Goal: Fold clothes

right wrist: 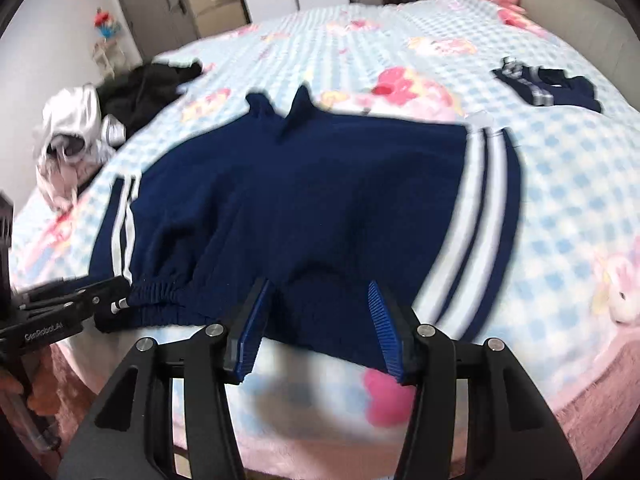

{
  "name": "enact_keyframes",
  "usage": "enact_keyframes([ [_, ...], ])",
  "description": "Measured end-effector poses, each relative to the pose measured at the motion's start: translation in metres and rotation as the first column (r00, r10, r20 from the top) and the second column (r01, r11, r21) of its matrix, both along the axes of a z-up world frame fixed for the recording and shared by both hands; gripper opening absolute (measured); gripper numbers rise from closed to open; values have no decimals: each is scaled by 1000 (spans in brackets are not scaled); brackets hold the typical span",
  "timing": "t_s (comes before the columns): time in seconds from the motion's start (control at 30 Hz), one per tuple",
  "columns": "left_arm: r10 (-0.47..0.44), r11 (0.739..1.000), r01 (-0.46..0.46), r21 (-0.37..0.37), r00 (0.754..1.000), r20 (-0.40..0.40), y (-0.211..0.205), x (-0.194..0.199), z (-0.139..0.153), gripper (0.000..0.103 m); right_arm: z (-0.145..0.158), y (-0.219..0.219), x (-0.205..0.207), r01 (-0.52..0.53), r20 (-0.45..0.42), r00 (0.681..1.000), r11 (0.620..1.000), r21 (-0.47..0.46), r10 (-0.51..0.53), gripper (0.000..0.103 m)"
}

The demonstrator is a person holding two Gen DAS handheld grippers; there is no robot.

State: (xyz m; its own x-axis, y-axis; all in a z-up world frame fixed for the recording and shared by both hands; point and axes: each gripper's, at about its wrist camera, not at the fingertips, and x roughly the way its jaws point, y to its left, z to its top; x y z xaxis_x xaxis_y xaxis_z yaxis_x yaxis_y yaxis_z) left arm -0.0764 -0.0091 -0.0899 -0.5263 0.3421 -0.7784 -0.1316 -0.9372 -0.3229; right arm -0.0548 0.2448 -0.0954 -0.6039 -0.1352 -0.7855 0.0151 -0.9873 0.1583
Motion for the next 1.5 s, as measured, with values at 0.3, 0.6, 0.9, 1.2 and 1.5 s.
enact_keyframes([
  [0.3, 26, 1000, -26, 2, 1000, 3, 0, 6, 1, 48, -4, 18, 6, 58, 24, 998, 998, 26, -59, 52],
  [0.6, 105, 992, -103, 68, 994, -23, -29, 23, 2, 47, -12, 34, 8, 123, 84, 988, 991, 57, -128, 53],
  [0.9, 170, 982, -172, 80, 985, 38, -37, 26, -7, 47, -12, 43, 12, 158, 109, 980, 986, 58, -164, 58],
  [1.2, 136, 917, -196, 347, 972, 189, -52, 34, -40, 45, 2, 74, 27, 211, 92, 976, 959, -190, -197, 58],
  [1.5, 134, 878, -191, 438, 978, 157, -52, 31, -33, 42, -5, 74, 28, 162, 98, 985, 947, -279, -140, 35],
])
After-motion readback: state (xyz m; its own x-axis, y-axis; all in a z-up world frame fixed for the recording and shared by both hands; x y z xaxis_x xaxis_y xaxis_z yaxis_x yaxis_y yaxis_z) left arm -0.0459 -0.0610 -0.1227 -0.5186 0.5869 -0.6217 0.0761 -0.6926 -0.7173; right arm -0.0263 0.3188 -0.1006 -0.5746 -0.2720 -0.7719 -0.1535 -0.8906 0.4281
